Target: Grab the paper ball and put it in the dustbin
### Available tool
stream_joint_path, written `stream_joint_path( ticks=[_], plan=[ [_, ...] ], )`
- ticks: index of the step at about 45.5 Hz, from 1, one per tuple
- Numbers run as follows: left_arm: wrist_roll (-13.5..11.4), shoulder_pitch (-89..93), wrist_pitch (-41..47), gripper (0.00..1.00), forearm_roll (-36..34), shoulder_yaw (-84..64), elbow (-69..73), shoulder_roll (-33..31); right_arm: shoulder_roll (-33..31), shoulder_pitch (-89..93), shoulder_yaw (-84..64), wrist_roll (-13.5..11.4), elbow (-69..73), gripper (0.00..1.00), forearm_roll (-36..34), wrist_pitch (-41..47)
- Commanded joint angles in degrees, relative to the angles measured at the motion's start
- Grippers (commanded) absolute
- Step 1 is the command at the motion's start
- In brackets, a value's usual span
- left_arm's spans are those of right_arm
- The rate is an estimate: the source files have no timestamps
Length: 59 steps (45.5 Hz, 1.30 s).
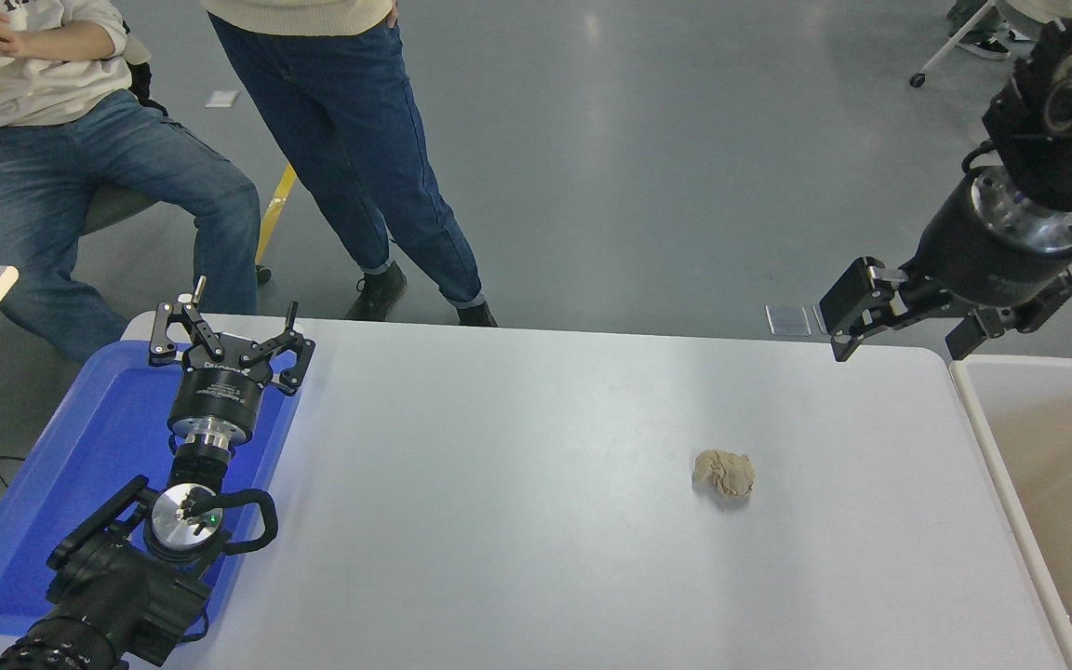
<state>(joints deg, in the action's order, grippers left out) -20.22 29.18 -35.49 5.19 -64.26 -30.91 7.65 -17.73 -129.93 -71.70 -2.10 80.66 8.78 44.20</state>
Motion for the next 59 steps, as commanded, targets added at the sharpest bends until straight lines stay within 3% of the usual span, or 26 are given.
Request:
stream_joint_path(
  ticks=[1, 9, 21, 35, 59],
  plan=[
    [0.00, 0.00, -0.02, 1.00, -0.09, 0.01, 0.06, 0.00, 1.30, 6.18, 4.64, -0.01, -0.51, 1.00, 0.01, -8.24],
    [0.00, 0.00, -0.02, 1.00, 0.00, 0.01, -0.02, 0.00, 1.47, 9.78, 7.63, -0.01, -1.12, 1.00, 0.80, -16.16],
    [0.00, 0.00, -0.02, 1.00, -0.09, 0.01, -0.02, 0.00, 4.37, 21.64, 11.84, -0.01, -7.36, 1.00, 1.59, -19.41],
    [0.09, 0.00, -0.02, 1.00, -0.09, 0.01, -0.02, 0.00, 7.45, 29.73, 13.69, -0.01, -9.73, 1.00, 11.69, -30.75],
    [0.09, 0.00, -0.10, 1.00, 0.00, 0.01, -0.02, 0.00, 12.02, 47.75, 13.78, -0.01, -26.95, 1.00, 12.66, -31.81]
  ],
)
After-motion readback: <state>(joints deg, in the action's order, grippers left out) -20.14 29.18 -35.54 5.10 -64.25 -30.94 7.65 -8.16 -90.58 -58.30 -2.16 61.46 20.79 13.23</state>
